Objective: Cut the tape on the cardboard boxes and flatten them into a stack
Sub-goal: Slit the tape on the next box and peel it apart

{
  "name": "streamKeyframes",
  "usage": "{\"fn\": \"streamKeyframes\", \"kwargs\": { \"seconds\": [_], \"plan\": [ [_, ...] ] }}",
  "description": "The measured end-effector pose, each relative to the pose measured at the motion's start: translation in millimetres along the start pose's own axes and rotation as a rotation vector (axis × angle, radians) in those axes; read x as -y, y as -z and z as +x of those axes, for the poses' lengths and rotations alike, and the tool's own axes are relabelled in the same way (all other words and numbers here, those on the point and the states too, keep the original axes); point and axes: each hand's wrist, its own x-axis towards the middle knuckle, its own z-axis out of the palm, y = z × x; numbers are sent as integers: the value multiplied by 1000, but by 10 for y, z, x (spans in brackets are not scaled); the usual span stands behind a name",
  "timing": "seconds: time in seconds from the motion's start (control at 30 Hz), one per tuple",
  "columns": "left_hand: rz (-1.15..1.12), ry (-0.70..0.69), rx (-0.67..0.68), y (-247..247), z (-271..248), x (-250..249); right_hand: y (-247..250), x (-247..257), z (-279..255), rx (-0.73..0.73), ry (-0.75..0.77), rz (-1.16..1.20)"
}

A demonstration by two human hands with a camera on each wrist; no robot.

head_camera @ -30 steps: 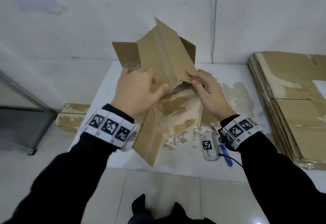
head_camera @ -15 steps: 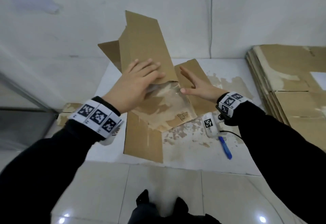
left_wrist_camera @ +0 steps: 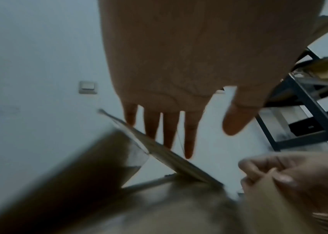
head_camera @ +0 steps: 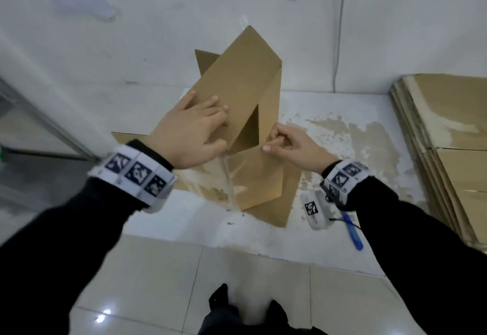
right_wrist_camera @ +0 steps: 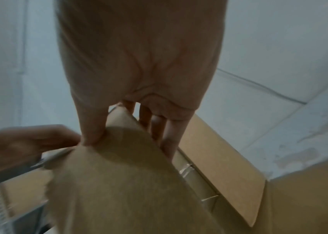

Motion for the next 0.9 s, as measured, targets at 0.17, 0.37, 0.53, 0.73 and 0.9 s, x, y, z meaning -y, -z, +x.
{"fn": "streamKeyframes", "kwargs": {
  "seconds": [0.17,0.37,0.53,0.73,0.9],
  "plan": [
    [51,148,-190,-510,-82,-418,-344,258,-600,285,46,104],
    [67,116,-278,-637,-169,-395,-53,-60,288,-287,-273,-99],
    [65,122,-305,-665,-255,-436,-195,-113,1038,-347,-384,-438],
    [33,131,-352,-686,-275,-413,101,-332,609,-396,-331,-567],
    [30,91,-417,-781,-235,-479,689,-697,474,-605,-427,-210]
  ]
}}
